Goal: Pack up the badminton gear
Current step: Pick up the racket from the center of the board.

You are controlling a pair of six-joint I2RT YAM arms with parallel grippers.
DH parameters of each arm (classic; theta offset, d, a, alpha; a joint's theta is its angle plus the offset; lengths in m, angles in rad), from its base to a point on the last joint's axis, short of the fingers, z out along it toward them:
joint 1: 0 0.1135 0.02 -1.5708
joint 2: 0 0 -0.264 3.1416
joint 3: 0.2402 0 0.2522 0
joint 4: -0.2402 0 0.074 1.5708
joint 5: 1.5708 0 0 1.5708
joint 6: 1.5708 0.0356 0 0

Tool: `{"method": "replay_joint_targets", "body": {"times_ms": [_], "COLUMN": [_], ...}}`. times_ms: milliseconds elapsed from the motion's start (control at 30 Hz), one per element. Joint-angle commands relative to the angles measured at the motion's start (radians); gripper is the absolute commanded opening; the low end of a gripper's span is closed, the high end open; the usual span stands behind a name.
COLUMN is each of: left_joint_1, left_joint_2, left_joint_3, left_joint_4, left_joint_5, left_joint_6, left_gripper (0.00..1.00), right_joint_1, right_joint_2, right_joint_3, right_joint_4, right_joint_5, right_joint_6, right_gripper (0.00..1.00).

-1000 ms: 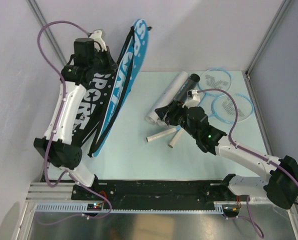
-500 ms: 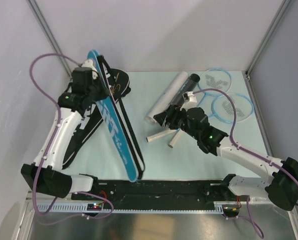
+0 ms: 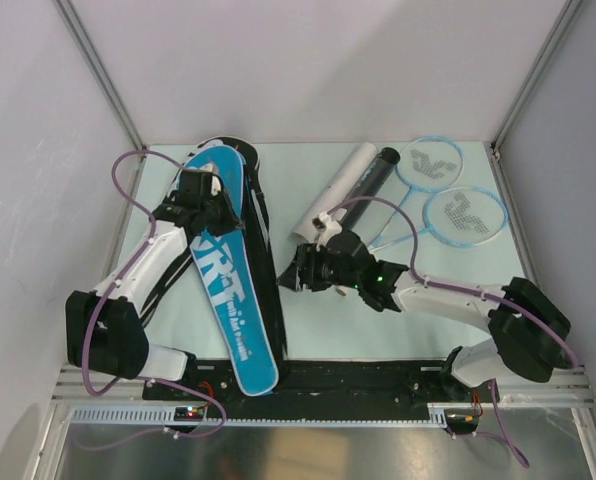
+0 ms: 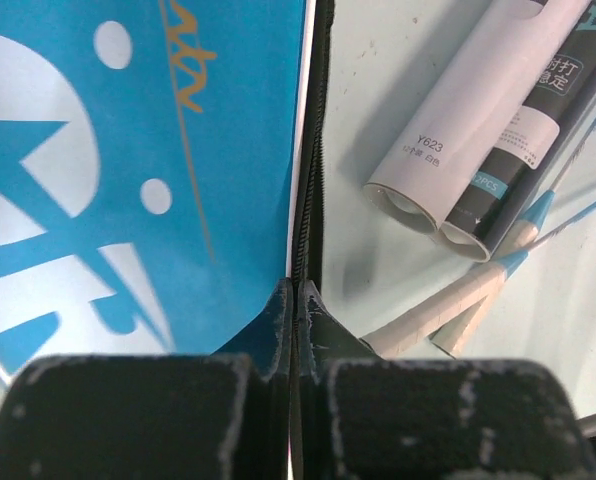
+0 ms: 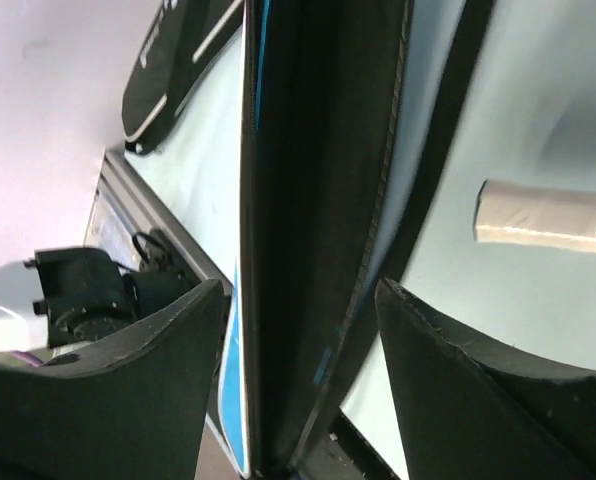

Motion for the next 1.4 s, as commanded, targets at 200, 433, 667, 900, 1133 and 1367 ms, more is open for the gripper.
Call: {"method": "replay_joint_targets", "body": {"times_ms": [200,433,667,900,1133,1367], "left_joint_1": [0.008,0.02,0.032,0.032,0.033,0.033], "left_joint_2": [-0.006,-0.05,-0.105,-0.143,-0.191,-0.23], "left_joint_3": [-0.033,-0.03,-0.051,-0.077,-0.132,-0.178], "left_joint_4": [0.092,0.092,0.059,0.017,0.009,0.008], "left_joint_5": [0.095,0.22,0.208,0.187,0.222,0.248], "left_joint_6": [-0.002,0.009,0.079,0.125,0.158,0.205], "left_gripper": [0.0,0.0,0.0,0.0,0.0,0.0], "right_joint_1": [0.012,-0.004,-0.114,-0.299,-0.496,-0.65], "right_joint_2": [0.074,0.103,0.002,-0.144,-0.166,-0.112], "right_joint_3": [0.059,0.06,0.059,0.057,0.01,-0.049], "right_joint_4": [0.018,0.077,-0.084,-0.373,-0.503,-0.373], "right_joint_5": [-0.076,-0.044,0.134,0.341,0.398,0.359], "right_joint_6": [0.002,0.042,0.015,0.218,0.455,0.501], "right_gripper": [0.66,0.66,0.69,0.74,0.65,0.59]}}
